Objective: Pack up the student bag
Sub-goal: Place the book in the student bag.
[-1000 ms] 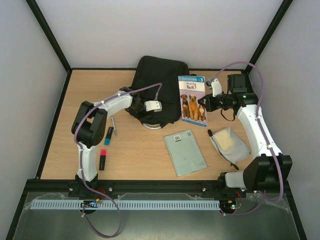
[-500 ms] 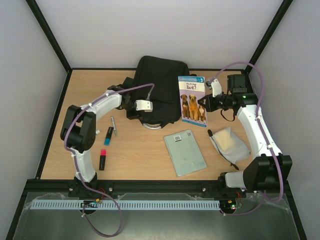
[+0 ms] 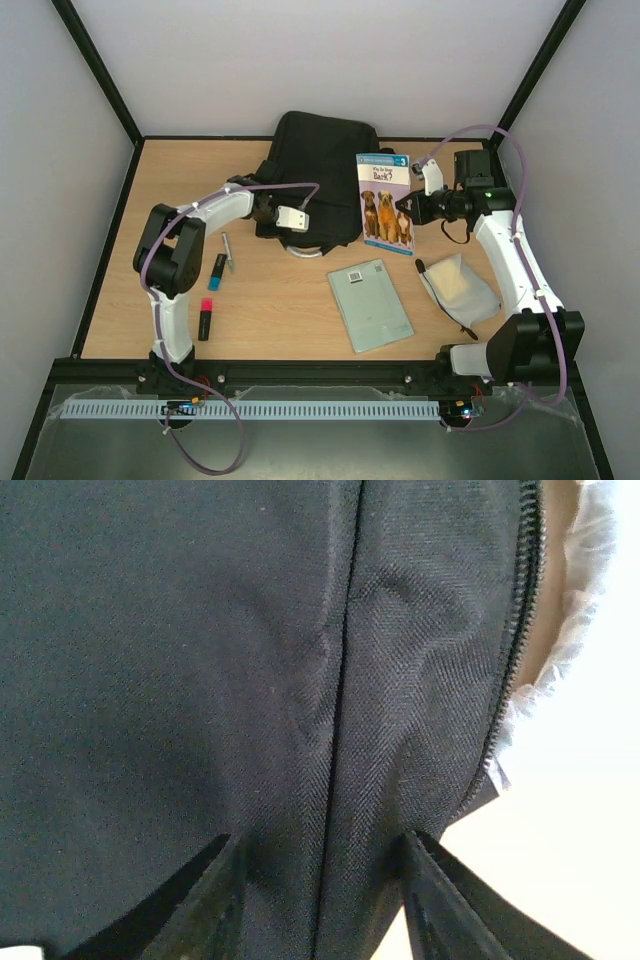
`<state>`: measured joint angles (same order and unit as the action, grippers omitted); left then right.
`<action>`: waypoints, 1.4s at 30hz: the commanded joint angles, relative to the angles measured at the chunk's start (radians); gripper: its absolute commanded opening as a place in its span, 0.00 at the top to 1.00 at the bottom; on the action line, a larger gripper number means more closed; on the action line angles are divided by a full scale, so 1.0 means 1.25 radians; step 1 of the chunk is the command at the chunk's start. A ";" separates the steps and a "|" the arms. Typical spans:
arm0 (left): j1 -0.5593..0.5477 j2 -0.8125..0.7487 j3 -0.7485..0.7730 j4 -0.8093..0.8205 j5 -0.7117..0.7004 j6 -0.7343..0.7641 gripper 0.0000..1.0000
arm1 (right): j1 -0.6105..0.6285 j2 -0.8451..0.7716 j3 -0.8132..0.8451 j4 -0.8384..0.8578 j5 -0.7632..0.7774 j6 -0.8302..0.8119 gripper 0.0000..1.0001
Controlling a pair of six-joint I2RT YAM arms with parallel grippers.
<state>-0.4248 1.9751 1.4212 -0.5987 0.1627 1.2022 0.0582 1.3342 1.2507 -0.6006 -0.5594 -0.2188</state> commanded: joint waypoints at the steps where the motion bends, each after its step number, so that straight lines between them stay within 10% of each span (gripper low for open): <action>1: -0.001 0.039 0.051 0.032 -0.026 -0.004 0.58 | -0.001 -0.031 -0.014 0.010 -0.020 0.009 0.99; 12: 0.003 0.045 0.096 0.018 0.028 -0.167 0.97 | -0.001 -0.031 -0.020 0.009 -0.029 0.006 0.99; 42: 0.089 -0.456 -0.276 0.069 0.179 -0.883 0.98 | 0.120 0.224 0.162 0.105 -0.052 0.171 0.99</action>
<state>-0.3149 1.4311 1.0882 -0.5449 0.3202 0.2420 0.2062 1.5547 1.3533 -0.5491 -0.6258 -0.0719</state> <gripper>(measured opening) 0.038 0.043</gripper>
